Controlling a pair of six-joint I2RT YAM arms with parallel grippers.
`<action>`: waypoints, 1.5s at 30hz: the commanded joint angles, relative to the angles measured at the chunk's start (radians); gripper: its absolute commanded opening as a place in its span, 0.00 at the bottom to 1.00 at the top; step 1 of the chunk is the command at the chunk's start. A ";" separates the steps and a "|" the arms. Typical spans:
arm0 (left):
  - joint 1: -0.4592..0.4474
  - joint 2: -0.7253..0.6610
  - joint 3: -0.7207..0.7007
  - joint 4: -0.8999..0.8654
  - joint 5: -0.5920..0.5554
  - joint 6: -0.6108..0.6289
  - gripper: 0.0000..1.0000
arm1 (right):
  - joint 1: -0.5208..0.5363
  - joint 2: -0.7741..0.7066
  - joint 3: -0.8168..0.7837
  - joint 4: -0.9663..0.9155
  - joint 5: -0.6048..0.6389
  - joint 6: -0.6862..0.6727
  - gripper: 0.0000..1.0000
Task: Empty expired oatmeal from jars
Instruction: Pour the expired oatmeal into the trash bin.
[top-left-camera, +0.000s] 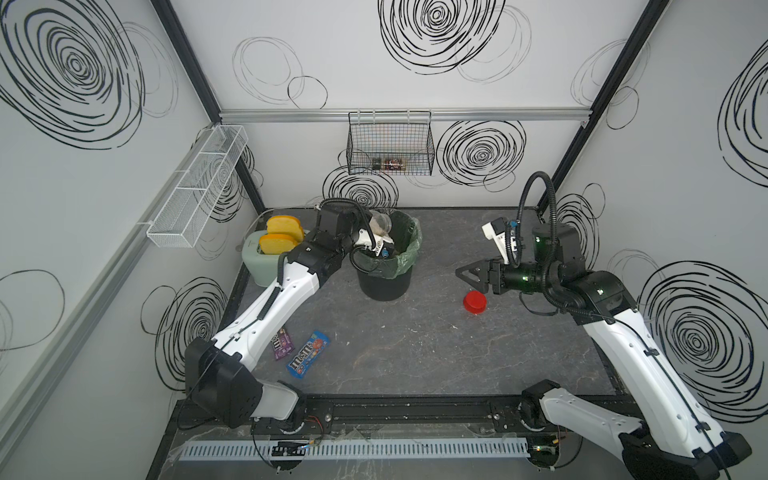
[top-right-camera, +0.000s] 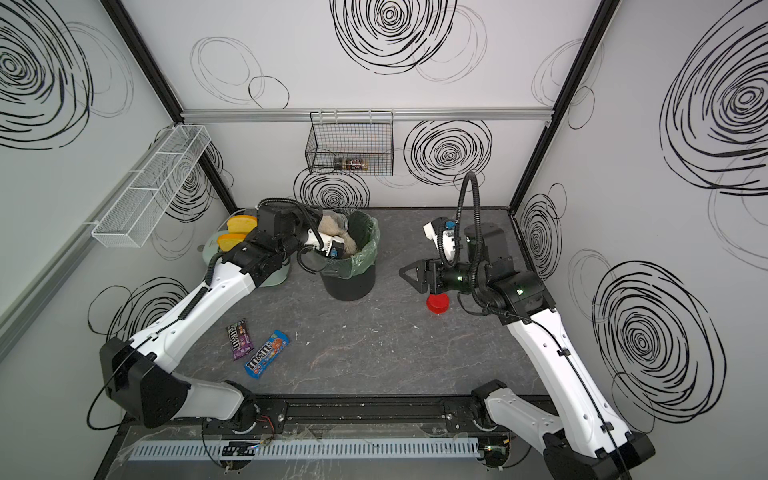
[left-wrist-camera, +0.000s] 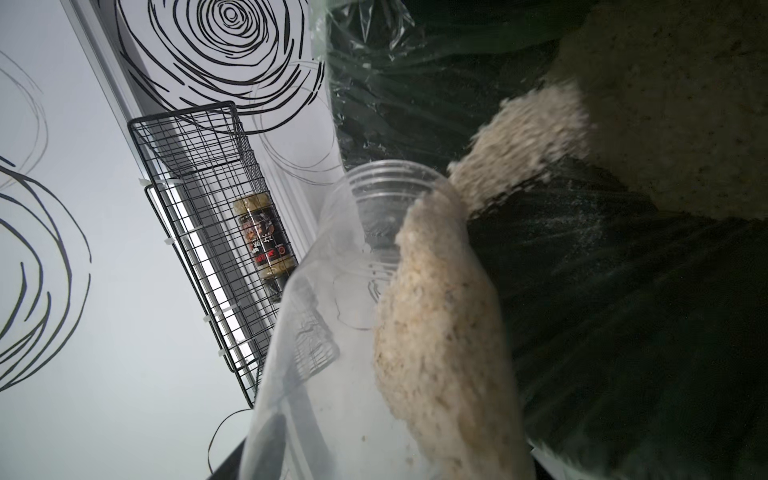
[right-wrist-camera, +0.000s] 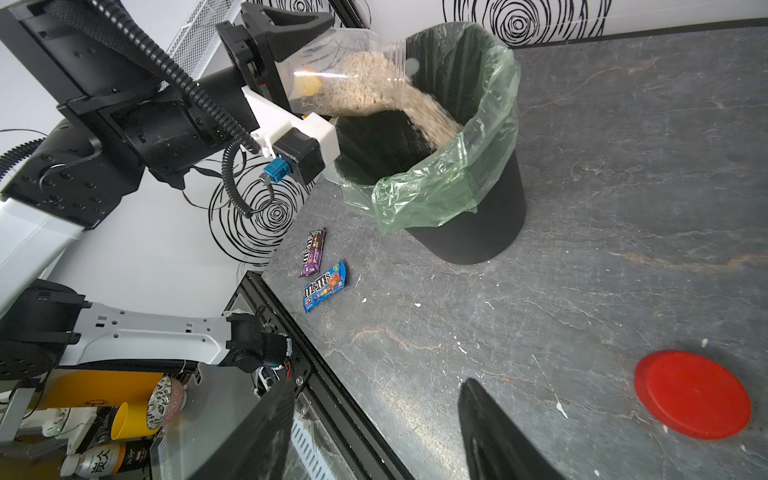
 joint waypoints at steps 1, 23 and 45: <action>0.007 -0.011 0.013 0.036 0.014 0.257 0.09 | 0.005 0.001 -0.005 0.009 0.011 -0.021 0.66; 0.006 -0.041 -0.017 0.019 0.031 0.243 0.07 | 0.006 0.004 -0.012 0.009 0.015 -0.026 0.66; -0.016 -0.027 -0.027 0.024 0.033 0.274 0.05 | 0.006 0.009 -0.024 0.023 0.011 -0.024 0.66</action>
